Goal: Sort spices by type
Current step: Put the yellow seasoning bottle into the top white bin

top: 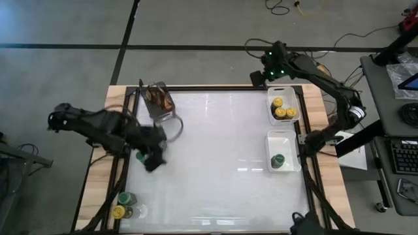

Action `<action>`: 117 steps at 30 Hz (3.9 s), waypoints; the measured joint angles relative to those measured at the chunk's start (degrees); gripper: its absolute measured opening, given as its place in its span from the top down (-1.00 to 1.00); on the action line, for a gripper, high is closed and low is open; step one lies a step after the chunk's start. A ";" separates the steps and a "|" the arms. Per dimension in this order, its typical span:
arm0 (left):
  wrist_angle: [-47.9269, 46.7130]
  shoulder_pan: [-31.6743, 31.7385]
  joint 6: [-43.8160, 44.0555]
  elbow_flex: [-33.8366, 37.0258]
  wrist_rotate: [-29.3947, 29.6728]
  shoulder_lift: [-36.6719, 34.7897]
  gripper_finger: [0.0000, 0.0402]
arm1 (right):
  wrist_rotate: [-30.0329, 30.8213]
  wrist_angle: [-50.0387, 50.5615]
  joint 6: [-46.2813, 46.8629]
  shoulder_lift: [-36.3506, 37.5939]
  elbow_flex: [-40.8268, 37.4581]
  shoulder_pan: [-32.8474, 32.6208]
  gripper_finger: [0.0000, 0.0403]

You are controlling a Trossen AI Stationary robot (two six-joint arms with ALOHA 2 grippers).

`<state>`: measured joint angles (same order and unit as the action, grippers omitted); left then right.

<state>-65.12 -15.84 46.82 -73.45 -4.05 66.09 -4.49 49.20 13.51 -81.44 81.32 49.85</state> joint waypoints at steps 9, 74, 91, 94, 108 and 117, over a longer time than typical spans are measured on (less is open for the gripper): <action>-2.03 -13.87 19.37 0.00 -4.42 5.04 -0.39 | 0.05 -6.38 0.06 2.98 0.00 -8.49 -0.09; -3.17 -43.90 41.40 2.68 -22.04 29.91 -0.49 | 6.03 -5.79 6.10 2.90 -0.02 -25.99 -0.15; -0.08 -44.65 38.31 2.84 -24.00 35.45 -0.01 | 6.03 -5.68 5.60 2.90 -0.02 -25.97 -0.12; -0.18 -44.71 38.34 2.26 -23.80 35.48 -0.01 | 6.03 -5.80 4.39 2.90 -0.02 -25.97 -0.13; -2.95 -40.42 41.89 -14.11 -12.66 34.72 -0.02 | 6.02 -6.00 -9.25 2.97 -0.02 -25.95 -0.15; -6.81 -23.79 43.38 -17.53 -10.48 34.60 -0.05 | 5.55 -1.02 -16.32 7.39 -0.02 -27.08 -0.10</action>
<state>-71.93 -39.64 90.20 -90.98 -14.53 100.68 1.06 48.18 -2.80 -74.05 81.30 22.77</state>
